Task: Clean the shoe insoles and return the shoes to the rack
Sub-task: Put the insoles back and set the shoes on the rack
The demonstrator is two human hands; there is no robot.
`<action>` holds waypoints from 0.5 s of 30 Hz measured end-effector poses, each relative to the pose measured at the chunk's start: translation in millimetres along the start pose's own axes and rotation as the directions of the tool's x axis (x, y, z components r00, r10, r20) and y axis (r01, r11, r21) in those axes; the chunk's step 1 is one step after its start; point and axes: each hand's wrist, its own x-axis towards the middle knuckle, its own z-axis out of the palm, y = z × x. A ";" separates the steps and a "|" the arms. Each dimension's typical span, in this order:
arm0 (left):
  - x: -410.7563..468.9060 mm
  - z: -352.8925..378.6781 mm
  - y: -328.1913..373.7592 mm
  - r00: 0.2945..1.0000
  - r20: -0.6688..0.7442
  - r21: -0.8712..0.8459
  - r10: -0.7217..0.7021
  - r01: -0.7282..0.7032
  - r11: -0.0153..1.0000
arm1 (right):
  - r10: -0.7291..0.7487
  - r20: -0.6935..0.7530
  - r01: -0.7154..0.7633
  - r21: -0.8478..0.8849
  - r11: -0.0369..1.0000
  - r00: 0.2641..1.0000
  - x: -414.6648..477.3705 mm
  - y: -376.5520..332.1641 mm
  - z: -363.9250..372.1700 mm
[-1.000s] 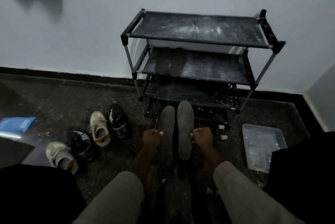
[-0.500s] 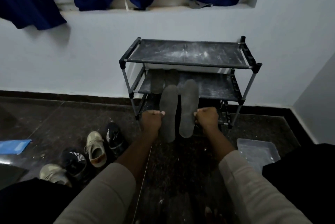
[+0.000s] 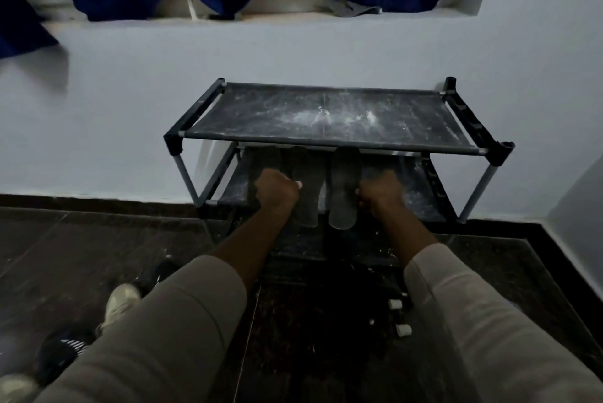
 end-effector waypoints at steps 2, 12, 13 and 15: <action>14.7 13.2 1.7 1.000 -0.024 0.004 0.005 -0.005 1.000 | 0.007 -0.014 -0.007 -0.046 0.999 1.000 7.7 -1.9 4.5; 47.3 55.4 2.4 0.999 -0.029 -0.010 0.045 -0.045 0.999 | -0.007 -0.046 0.002 -0.099 0.995 0.999 39.5 10.8 11.1; 47.6 59.2 2.3 0.998 -0.031 0.015 0.063 -0.063 0.998 | -0.009 -0.046 0.004 -0.099 0.995 0.999 40.6 11.4 11.5; 47.9 65.4 2.5 0.993 -0.037 0.084 0.108 -0.104 0.991 | -0.017 -0.053 0.012 -0.090 0.996 0.998 41.9 12.7 11.7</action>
